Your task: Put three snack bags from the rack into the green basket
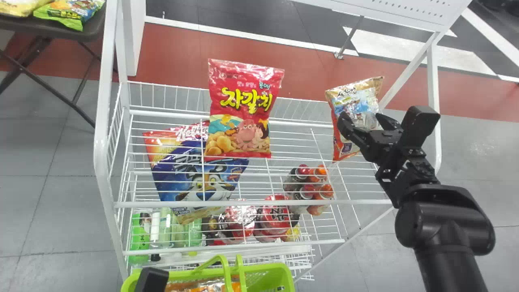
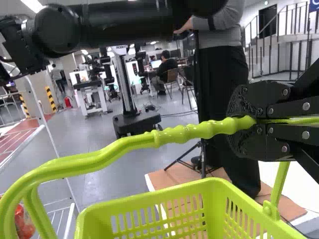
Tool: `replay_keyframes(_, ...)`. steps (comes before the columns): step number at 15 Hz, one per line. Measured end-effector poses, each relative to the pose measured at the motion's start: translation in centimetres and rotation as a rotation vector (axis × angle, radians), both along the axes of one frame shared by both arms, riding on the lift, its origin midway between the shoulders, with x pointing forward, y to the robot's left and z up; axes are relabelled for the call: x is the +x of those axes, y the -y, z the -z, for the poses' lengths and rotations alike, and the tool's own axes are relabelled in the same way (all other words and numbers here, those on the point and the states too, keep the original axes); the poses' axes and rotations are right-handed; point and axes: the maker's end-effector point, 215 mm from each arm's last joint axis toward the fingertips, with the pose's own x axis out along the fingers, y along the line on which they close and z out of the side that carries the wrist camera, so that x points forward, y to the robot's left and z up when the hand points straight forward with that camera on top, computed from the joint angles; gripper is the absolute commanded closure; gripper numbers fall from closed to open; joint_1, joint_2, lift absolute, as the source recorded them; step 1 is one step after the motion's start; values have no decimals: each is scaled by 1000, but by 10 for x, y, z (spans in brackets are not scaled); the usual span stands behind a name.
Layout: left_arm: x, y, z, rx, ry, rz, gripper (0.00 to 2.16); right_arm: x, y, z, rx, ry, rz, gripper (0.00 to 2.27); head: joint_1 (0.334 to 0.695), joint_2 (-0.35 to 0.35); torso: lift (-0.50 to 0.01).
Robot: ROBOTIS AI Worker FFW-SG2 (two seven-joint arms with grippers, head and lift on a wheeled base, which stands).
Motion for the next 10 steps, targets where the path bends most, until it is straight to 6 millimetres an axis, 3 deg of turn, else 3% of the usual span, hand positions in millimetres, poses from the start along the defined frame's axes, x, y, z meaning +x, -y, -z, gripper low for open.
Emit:
replay_keyframes(2,1,0,1,1,1,2,1335,6,5,16,1,-34,-4,188,695,-350,0)
replay_keyframes(3,1,1,1,2,0,4,1335,10,6,21,1,-48,-7,532,695,-350,0)
replay_keyframes(4,1,1,2,3,-1,6,1335,13,5,24,-2,-58,-13,1386,695,-350,0)
replay_keyframes(5,1,2,2,4,-2,9,1335,15,2,25,-6,-60,-23,2061,695,-350,0)
replay_keyframes(6,0,2,3,4,-3,10,1332,16,-1,23,-8,-55,-28,2250,695,-350,0)
replay_keyframes(10,-1,2,3,4,-4,7,1332,12,-3,-4,-37,38,-30,2246,695,-350,0)
